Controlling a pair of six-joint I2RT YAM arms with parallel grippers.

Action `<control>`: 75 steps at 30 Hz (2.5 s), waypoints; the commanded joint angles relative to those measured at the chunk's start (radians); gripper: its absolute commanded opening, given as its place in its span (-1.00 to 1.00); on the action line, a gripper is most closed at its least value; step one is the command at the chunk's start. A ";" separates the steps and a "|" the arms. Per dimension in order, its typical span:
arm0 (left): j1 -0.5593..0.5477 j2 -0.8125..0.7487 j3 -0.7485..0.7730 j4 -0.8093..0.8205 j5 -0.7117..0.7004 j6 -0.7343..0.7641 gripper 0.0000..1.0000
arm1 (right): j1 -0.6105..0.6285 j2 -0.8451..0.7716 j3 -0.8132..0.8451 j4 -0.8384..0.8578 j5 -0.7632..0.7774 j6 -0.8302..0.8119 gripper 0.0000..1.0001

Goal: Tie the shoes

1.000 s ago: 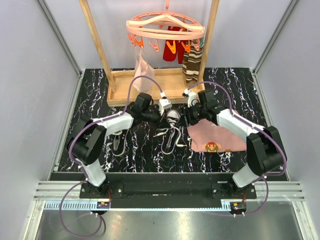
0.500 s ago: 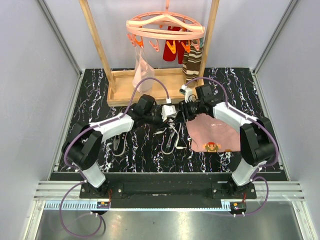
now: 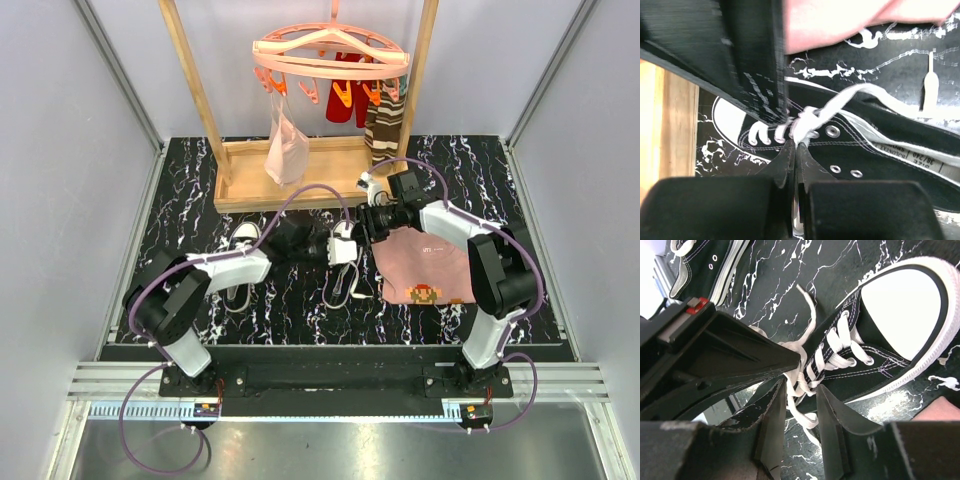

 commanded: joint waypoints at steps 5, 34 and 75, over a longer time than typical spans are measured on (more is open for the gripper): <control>-0.041 -0.060 -0.105 0.356 -0.112 0.123 -1.00 | -0.020 0.029 0.037 0.037 -0.081 0.040 -0.23; -0.083 -0.067 -0.245 0.639 -0.109 0.211 -1.00 | -0.089 0.114 -0.023 0.272 -0.377 0.299 -0.29; -0.080 -0.055 -0.245 0.667 -0.134 0.152 -1.00 | -0.134 0.331 -0.346 1.835 -0.515 1.436 -0.37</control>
